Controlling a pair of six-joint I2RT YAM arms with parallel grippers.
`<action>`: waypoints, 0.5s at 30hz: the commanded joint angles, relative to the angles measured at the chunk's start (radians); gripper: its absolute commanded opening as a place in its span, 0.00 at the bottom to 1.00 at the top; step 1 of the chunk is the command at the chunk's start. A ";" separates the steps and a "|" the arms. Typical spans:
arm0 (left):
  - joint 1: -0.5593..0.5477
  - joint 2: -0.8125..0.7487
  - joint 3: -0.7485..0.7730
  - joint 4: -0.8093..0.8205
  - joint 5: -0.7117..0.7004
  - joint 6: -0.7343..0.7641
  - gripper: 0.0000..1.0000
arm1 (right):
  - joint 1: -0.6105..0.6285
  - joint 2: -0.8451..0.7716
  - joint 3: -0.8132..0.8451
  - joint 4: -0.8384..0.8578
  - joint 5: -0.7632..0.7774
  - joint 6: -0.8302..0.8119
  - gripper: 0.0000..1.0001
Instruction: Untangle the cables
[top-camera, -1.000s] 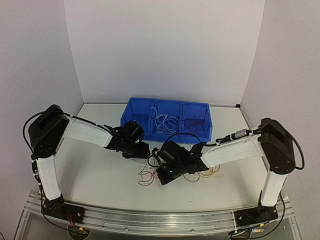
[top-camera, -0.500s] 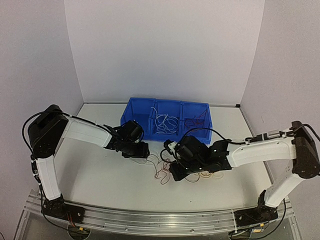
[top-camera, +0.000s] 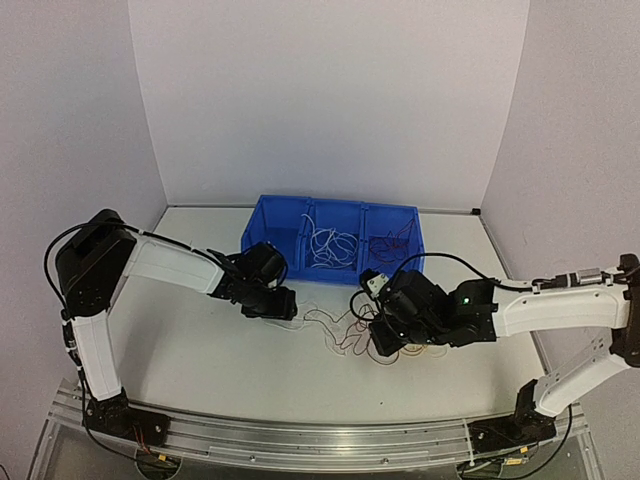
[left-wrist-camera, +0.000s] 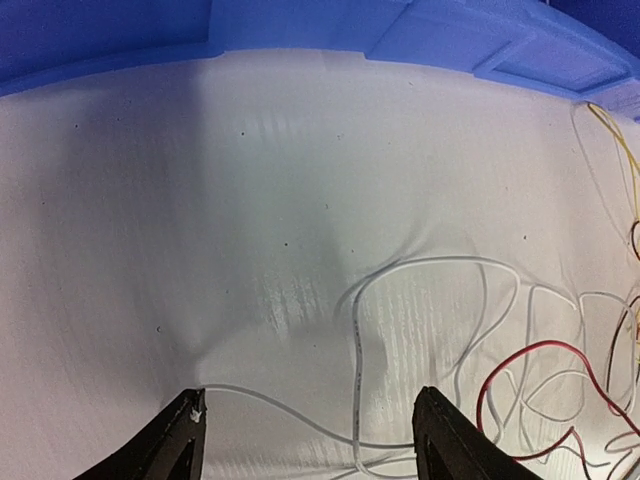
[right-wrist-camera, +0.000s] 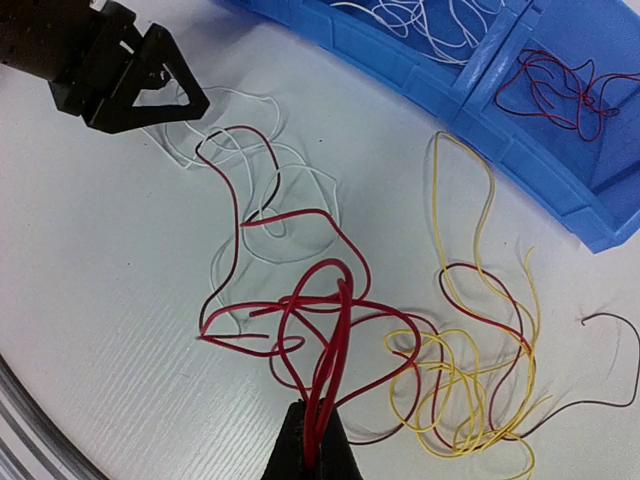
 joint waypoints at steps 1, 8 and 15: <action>-0.001 -0.111 -0.004 0.012 0.017 0.006 0.74 | 0.001 -0.044 -0.001 -0.022 0.073 -0.016 0.00; -0.004 -0.235 -0.090 -0.008 0.000 -0.042 0.79 | 0.001 -0.037 0.012 -0.022 0.053 -0.018 0.00; -0.035 -0.154 -0.034 -0.096 -0.019 0.099 0.75 | 0.001 -0.040 0.022 -0.022 0.028 -0.034 0.00</action>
